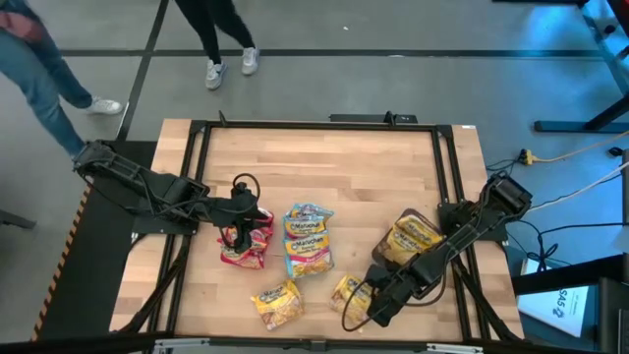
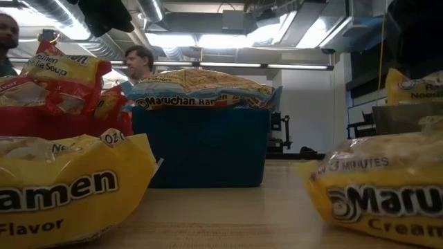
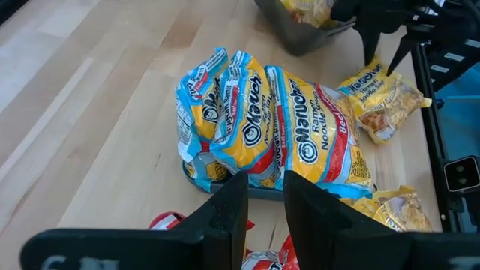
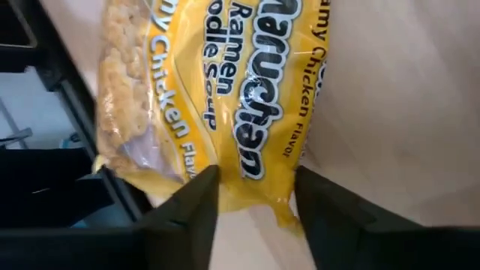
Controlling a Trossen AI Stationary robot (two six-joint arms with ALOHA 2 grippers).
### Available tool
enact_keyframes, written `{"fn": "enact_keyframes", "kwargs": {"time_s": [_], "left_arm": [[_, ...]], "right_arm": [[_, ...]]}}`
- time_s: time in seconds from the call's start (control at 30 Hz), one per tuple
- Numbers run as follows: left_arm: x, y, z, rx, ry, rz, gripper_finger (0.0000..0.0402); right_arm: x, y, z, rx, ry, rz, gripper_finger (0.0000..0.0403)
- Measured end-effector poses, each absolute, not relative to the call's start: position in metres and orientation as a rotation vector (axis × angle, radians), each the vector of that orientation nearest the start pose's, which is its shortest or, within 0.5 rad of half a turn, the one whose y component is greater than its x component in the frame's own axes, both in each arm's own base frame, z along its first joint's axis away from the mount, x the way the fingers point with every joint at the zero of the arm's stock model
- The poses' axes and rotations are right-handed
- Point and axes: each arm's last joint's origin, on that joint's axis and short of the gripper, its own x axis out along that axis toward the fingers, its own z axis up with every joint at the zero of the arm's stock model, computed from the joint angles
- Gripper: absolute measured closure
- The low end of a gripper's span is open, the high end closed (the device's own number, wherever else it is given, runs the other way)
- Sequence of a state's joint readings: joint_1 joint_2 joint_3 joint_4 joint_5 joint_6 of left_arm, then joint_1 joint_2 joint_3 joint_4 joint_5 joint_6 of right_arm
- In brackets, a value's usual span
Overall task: Sort Maruchan noodles
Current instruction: Put the yellow noodle pack into the black bin
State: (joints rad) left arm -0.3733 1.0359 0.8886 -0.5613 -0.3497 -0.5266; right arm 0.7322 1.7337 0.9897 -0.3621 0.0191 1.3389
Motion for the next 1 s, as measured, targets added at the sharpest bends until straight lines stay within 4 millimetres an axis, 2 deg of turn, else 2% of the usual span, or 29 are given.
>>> {"fn": "enact_keyframes", "kwargs": {"time_s": [0.23, 0.53, 0.63, 0.83, 1.0], "left_arm": [[0.198, -0.067, 0.292, -0.257, 0.646, 0.151, 0.0321], [0.198, -0.067, 0.292, -0.257, 0.646, 0.151, 0.0321], [0.198, -0.067, 0.292, -0.257, 0.646, 0.151, 0.0321], [0.198, -0.067, 0.292, -0.256, 0.645, 0.155, 0.0321], [0.198, -0.067, 0.292, -0.255, 0.644, 0.157, 0.0321]], "right_arm": [[0.244, 0.219, 0.16, 0.803, 1.239, -0.156, 0.0316], [0.249, 0.223, 0.173, 0.769, 1.227, -0.16, 0.0389], [0.252, 0.225, 0.18, 0.753, 1.223, -0.15, 0.0398], [0.262, 0.233, 0.217, 0.677, 1.178, -0.105, 0.0401], [0.265, 0.231, 0.267, 0.547, 1.141, -0.19, 0.0401]]}}
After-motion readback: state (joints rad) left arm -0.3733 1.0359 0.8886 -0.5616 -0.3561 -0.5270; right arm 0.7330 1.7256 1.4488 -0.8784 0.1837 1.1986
